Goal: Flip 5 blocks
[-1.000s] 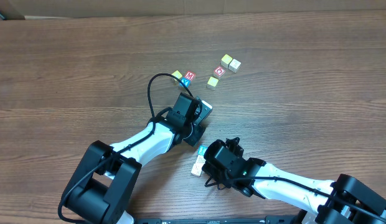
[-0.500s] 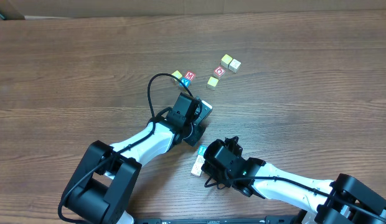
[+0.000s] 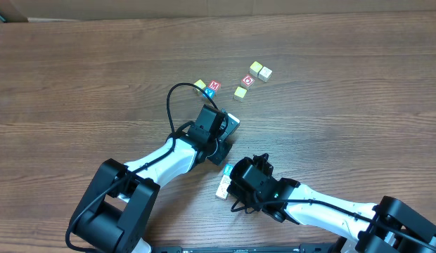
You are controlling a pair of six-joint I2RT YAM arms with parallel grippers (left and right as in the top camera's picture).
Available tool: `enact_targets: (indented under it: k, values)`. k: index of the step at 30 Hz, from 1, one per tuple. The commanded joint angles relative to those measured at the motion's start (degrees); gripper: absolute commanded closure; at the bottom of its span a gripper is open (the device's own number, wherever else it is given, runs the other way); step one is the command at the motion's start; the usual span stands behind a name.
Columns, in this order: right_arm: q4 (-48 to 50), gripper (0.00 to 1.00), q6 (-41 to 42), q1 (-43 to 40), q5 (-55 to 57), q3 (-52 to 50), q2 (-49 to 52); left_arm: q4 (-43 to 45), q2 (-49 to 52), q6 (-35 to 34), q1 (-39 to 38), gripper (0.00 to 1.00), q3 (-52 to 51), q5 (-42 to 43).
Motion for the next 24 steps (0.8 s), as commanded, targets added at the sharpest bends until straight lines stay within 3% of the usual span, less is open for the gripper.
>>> enact_targets:
  k: [1,24]
  values:
    - [0.02,0.96,-0.50,-0.48,0.59,-0.50,0.44,-1.73,1.99,-0.85,0.68,0.96,-1.75,-1.25]
    - [0.46,0.96,-0.81,-0.48,2.54,-0.50,0.44,-1.81,1.99,-0.85,0.68,0.96,-1.75,-1.25]
